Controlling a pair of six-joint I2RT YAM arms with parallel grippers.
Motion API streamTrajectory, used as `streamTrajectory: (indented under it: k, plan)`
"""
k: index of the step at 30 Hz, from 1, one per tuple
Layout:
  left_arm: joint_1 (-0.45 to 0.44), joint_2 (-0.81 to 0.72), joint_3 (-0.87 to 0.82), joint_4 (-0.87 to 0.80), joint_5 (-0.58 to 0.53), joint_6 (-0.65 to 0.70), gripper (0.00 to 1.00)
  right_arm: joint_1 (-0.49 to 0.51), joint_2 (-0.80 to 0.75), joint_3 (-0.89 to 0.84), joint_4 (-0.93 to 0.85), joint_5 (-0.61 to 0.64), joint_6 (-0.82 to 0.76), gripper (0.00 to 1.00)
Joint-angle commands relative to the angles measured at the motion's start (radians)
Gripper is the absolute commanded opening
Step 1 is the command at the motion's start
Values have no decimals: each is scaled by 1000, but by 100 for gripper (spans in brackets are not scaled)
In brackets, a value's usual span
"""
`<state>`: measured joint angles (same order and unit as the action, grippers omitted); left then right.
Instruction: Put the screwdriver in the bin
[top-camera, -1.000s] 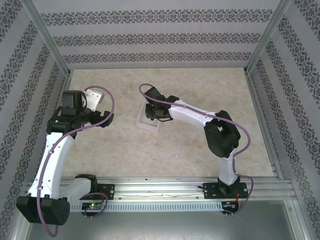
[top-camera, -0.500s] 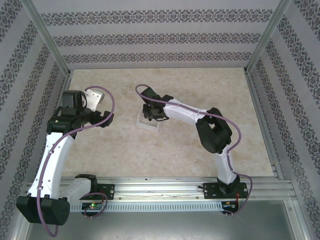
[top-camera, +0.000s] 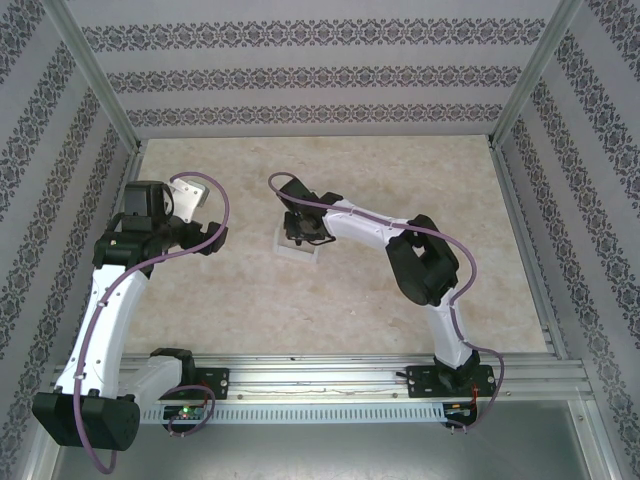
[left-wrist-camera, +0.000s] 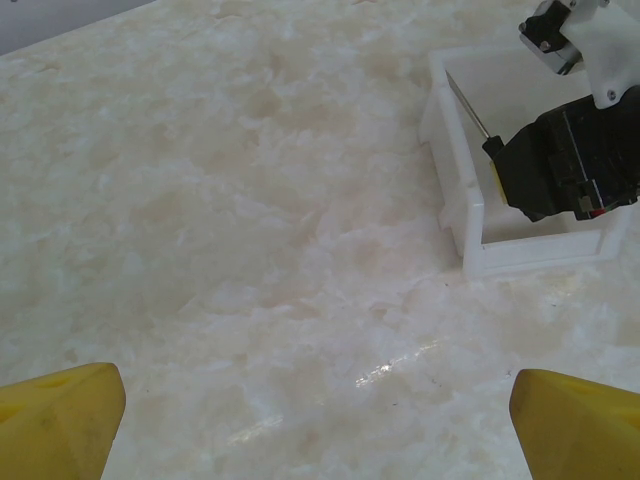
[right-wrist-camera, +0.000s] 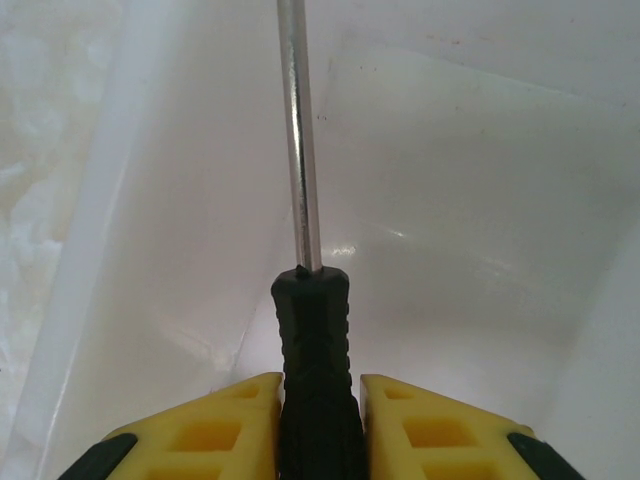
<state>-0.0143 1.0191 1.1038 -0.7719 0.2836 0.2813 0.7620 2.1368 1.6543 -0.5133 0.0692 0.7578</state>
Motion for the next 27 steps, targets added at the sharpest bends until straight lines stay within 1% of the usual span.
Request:
streamTrajectory:
  k: [1, 13, 27]
  plan:
    - [-16, -17, -7, -19, 2, 20, 99, 10, 15, 17, -16, 0, 23, 26]
    - [-15, -16, -10, -19, -1, 24, 99, 11, 39, 27, -16, -8, 34, 30]
    - [-16, -12, -17, -20, -4, 33, 99, 14, 31, 30, -14, 2, 32, 30]
